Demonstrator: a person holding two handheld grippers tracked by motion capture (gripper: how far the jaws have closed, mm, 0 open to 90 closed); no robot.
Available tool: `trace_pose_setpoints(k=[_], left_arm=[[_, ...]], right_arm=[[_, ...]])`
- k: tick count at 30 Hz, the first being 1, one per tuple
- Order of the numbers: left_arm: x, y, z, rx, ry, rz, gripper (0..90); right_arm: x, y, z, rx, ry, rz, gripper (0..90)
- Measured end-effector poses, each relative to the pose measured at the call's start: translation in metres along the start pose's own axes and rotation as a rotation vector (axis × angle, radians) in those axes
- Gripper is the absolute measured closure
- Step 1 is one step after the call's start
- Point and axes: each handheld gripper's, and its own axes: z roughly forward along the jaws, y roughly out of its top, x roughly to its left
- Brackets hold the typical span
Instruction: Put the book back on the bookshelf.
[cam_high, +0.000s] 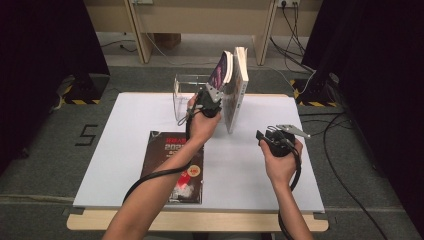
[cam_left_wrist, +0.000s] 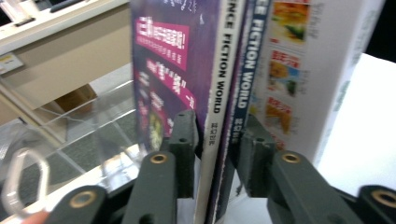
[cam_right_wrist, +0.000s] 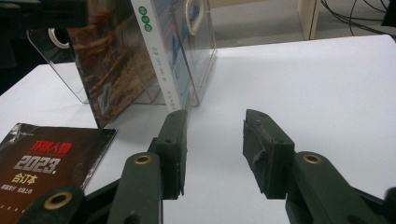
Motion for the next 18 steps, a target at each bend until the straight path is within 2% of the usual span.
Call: trace_pose_setpoints(k=[5,7,9,12,16,18], left_arm=[[0.019,-0.007,-0.01,-0.04,0.026,-0.074,75.3],[0.026,-0.012,-0.014,-0.052,0.043,-0.142,75.6],[0.035,-0.016,-0.017,-0.065,0.053,-0.193,75.7],[0.048,-0.021,-0.021,-0.075,0.063,-0.258,75.6],[0.058,-0.027,-0.024,-0.082,0.075,-0.291,74.4],[0.06,-0.028,-0.023,-0.094,0.058,-0.3,73.9]], right_arm=[[-0.001,0.0,0.0,-0.002,-0.003,0.0,60.4],[-0.001,-0.001,0.0,0.002,-0.004,0.001,60.4],[0.0,-0.001,0.0,0.008,-0.007,0.011,60.4],[-0.001,-0.002,0.001,0.011,-0.008,0.0,60.4],[-0.001,-0.003,0.003,0.012,-0.006,-0.002,60.3],[-0.001,-0.003,0.003,0.017,-0.007,0.001,60.3]])
